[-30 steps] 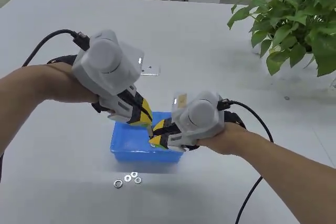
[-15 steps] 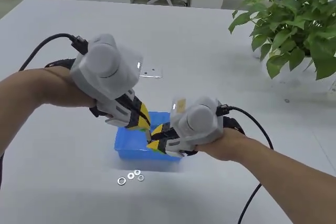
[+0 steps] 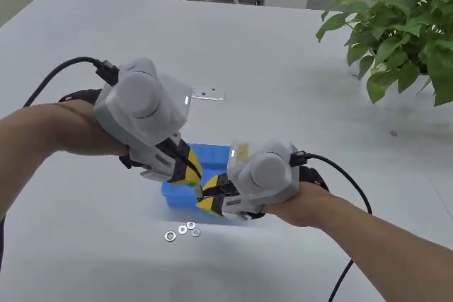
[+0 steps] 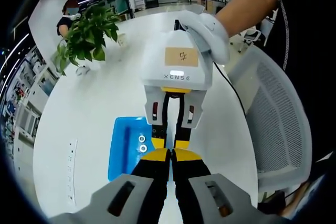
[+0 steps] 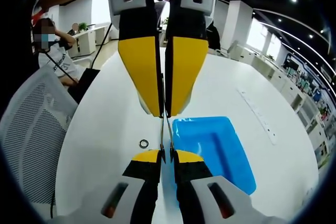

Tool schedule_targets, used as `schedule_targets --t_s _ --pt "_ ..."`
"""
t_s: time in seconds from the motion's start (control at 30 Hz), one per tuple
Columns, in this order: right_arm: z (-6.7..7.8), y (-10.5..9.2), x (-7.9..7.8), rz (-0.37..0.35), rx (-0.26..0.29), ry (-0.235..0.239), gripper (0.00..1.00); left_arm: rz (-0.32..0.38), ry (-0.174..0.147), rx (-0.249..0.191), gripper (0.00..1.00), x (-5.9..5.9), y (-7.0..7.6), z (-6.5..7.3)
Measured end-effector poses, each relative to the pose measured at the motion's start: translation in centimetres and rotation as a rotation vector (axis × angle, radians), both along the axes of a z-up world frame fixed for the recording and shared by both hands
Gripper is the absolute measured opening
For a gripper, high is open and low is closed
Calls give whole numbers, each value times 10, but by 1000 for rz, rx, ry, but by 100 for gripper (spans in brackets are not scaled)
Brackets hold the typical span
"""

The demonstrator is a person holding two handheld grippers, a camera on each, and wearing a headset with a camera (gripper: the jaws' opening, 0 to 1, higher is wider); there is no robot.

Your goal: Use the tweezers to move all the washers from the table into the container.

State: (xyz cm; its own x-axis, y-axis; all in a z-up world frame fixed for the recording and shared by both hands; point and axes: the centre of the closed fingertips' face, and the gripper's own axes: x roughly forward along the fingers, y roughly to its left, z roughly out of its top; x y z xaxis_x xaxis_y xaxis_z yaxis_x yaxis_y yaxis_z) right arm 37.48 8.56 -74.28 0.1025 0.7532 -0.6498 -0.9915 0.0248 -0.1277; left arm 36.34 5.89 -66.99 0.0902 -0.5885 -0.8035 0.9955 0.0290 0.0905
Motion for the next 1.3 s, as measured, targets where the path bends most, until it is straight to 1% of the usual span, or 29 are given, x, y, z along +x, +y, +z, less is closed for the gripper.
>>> schedule_targets --t_s 0.1,0.23,0.43,0.9,1.3 --pt "-5 1 -4 1 -3 6 11 3 4 6 5 -1 2 -5" --pt "-11 2 -7 4 -8 16 11 4 17 8 5 -5 2 -13" --pt "-20 1 -10 7 -14 34 12 7 32 9 5 -7 2 -20" --pt "-36 3 -17 8 -16 64 12 5 68 15 5 -10 5 -38" --pt "-45 4 -21 15 -21 86 12 3 93 21 5 -14 4 -46"
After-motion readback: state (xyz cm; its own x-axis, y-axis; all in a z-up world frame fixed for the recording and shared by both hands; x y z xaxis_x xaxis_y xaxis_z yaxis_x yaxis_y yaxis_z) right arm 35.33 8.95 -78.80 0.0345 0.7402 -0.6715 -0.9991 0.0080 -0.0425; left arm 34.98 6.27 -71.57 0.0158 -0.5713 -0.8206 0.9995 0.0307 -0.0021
